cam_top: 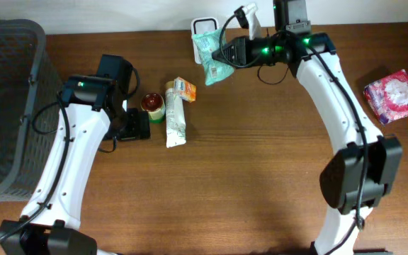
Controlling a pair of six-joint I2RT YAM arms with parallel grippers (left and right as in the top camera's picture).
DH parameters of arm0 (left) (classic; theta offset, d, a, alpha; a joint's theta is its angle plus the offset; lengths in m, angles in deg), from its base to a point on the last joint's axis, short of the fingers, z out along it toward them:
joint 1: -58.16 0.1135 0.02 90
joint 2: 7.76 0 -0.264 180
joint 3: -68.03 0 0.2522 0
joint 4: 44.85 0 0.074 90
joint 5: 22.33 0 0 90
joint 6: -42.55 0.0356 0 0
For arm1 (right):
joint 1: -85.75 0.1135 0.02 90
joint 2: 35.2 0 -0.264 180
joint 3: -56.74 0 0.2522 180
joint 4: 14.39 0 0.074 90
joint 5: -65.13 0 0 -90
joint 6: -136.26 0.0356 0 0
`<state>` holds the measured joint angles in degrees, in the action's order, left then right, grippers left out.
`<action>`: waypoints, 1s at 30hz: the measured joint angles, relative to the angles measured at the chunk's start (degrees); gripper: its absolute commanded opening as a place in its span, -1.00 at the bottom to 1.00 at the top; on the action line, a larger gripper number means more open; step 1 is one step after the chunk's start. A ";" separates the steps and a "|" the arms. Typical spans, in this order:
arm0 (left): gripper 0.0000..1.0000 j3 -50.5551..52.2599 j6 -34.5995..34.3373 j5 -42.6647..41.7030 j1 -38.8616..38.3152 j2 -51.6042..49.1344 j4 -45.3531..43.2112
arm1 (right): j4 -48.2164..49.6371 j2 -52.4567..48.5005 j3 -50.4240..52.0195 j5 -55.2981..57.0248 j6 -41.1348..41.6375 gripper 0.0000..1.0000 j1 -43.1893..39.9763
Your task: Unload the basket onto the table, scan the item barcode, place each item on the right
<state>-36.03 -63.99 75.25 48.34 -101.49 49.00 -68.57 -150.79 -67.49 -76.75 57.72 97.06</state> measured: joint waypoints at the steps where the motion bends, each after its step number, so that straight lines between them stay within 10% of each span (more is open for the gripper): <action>1: 0.98 0.00 0.00 0.00 0.00 0.00 0.00 | 0.00 0.61 -0.02 0.68 0.90 -0.92 0.07; 10: 0.98 0.00 0.00 0.00 0.00 0.00 0.04 | -6.64 0.92 -0.37 10.75 3.30 -0.92 0.09; 16: 0.98 0.00 0.00 0.00 0.00 0.00 0.02 | -15.54 0.96 6.45 48.04 7.02 -0.90 5.22; 21: 0.98 0.00 0.00 0.00 0.00 0.00 0.00 | -15.34 -3.19 16.55 73.75 11.41 -0.70 13.64; 30: 0.98 0.00 0.00 0.00 0.00 0.00 0.00 | -13.27 -7.80 17.49 79.23 12.50 -0.06 23.74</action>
<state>-36.03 -63.99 75.25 48.34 -101.49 49.00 -81.84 -158.59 -50.01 2.48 70.22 120.79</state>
